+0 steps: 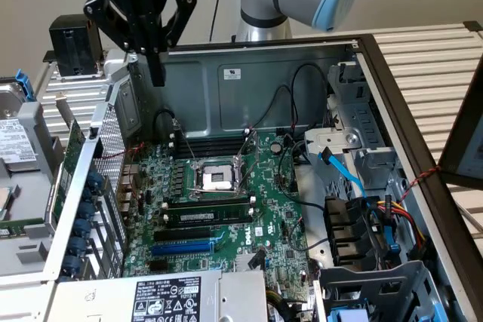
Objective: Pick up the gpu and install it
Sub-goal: 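Reach for the gpu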
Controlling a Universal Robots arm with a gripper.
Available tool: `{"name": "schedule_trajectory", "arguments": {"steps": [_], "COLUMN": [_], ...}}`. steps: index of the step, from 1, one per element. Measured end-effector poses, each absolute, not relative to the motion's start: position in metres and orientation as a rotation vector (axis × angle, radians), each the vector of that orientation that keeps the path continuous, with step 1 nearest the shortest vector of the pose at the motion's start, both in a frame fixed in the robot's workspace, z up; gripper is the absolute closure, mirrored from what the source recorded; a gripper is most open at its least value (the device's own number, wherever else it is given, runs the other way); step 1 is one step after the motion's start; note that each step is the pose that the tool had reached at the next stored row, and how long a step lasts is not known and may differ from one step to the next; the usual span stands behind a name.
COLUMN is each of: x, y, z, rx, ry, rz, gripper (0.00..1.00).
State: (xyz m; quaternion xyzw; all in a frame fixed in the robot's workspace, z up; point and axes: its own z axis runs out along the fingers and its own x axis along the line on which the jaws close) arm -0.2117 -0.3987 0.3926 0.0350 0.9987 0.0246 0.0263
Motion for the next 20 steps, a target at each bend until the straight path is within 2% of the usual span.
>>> {"name": "schedule_trajectory", "arguments": {"steps": [20], "x": [-0.303], "y": [-0.398], "z": [0.390], "rx": [0.108], "ry": [3.091], "rz": [0.076], "gripper": [0.89]}}
